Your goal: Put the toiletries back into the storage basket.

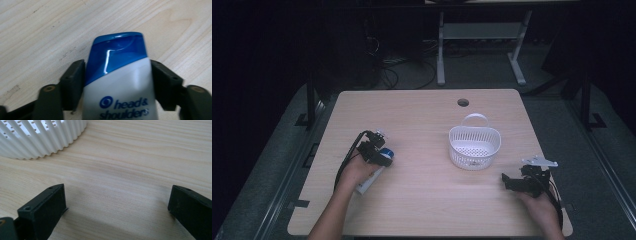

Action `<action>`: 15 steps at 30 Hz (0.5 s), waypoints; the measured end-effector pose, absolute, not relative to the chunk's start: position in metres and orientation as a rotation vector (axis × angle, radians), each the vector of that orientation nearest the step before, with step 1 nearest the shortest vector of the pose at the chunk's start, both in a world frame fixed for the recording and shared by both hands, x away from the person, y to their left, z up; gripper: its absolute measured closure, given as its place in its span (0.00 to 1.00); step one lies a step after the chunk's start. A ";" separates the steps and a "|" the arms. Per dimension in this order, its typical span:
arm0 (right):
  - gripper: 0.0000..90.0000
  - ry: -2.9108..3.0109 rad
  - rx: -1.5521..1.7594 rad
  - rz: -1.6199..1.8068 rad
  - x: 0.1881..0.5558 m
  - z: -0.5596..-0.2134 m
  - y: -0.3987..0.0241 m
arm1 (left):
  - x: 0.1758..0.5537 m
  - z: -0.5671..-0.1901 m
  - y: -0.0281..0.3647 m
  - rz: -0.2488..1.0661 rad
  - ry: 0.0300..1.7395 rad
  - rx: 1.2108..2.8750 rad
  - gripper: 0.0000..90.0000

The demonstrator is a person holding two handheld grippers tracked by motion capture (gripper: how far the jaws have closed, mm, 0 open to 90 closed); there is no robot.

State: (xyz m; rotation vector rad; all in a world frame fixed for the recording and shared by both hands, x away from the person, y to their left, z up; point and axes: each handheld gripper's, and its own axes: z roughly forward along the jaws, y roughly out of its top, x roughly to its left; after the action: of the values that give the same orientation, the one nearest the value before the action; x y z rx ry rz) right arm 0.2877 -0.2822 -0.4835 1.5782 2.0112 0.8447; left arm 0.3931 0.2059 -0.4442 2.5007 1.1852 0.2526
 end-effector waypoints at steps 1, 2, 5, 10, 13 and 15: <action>0.01 2.011 1.578 0.845 0.288 -0.484 -0.282 | 0.393 -0.444 0.206 0.252 1.182 2.500 0.39; 0.01 2.011 1.578 0.845 0.288 -0.484 -0.282 | 0.393 -0.444 0.206 0.252 1.183 2.496 0.40; 0.01 2.011 1.577 0.845 0.288 -0.484 -0.282 | 0.393 -0.444 0.206 0.253 1.186 2.496 0.40; 0.01 2.012 1.578 0.845 0.288 -0.484 -0.282 | 0.393 -0.444 0.206 0.254 1.175 2.506 0.41; 0.01 2.012 1.576 0.846 0.288 -0.484 -0.282 | 0.393 -0.443 0.206 0.244 1.164 2.512 0.41; 0.01 2.013 1.577 0.847 0.288 -0.484 -0.282 | 0.393 -0.444 0.206 0.239 1.160 2.507 0.41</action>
State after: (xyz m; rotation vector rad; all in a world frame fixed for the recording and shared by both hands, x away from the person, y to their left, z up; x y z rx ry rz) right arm 0.2878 -0.2823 -0.4835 1.5766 2.0126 0.8467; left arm 0.3929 0.2063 -0.4436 2.5068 1.1595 0.2386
